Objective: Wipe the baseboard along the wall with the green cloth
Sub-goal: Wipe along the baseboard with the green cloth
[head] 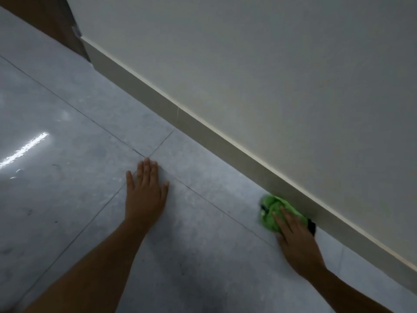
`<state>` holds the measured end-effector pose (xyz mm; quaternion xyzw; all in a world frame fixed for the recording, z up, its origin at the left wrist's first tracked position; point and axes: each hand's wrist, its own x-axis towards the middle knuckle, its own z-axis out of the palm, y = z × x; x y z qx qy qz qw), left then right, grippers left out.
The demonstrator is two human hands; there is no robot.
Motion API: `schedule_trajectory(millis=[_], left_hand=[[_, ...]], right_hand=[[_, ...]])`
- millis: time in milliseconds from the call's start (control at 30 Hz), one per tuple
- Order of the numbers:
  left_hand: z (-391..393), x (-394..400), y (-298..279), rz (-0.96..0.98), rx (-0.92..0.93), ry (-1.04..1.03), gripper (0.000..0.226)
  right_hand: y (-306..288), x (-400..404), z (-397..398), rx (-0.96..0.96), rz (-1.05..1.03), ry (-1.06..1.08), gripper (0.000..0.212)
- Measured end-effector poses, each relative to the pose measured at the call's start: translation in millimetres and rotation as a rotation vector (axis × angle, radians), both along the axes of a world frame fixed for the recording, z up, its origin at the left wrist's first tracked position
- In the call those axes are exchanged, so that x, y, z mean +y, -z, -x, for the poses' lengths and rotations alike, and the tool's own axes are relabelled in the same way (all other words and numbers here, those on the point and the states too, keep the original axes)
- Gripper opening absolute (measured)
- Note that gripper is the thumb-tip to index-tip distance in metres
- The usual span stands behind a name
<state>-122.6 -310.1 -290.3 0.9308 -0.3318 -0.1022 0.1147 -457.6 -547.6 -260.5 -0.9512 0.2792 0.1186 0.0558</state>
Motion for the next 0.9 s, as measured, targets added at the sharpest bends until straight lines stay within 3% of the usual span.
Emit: schedule_trajectory(millis=[67,133,200,367,567,667,767,900], left_hand=[[-5.4,0.3,1.1,-0.010,0.007,-0.007,0.071],[-10.1,0.2,1.9,-0.027,0.023,-0.002,0.071],[-16.7,0.5,1.8,-0.030,0.026,0.005,0.072],[-32.9,9.6,-1.0,-0.003,0.055,-0.016,0.075],[-70.7,15.3,-6.2,-0.039,0.028,-0.041,0.074],[-81.0,17.9,-12.9,-0.045,0.034,-0.025,0.078],[-83.6,17.8,-14.2,-0.058,0.062,-0.012,0.080],[-81.9,19.9,-4.1,-0.042,0.108,-0.010,0.079]], right_hand=[[-6.1,2.2,23.6,0.031,0.015,0.094,0.058],[-6.7,6.5,-3.0,0.016,0.029,0.086,0.055],[2.9,12.2,-59.3,-0.058,0.035,0.000,0.047],[19.0,42.0,-219.2,-0.132,-0.065,-0.111,0.047],[-0.7,74.4,-355.6,-0.077,-0.249,-0.195,0.052],[-6.3,64.7,-350.2,-0.071,-0.259,-0.255,0.056],[-2.6,51.4,-294.0,-0.090,-0.202,-0.286,0.053],[6.9,42.7,-182.4,-0.110,-0.103,-0.036,0.050]])
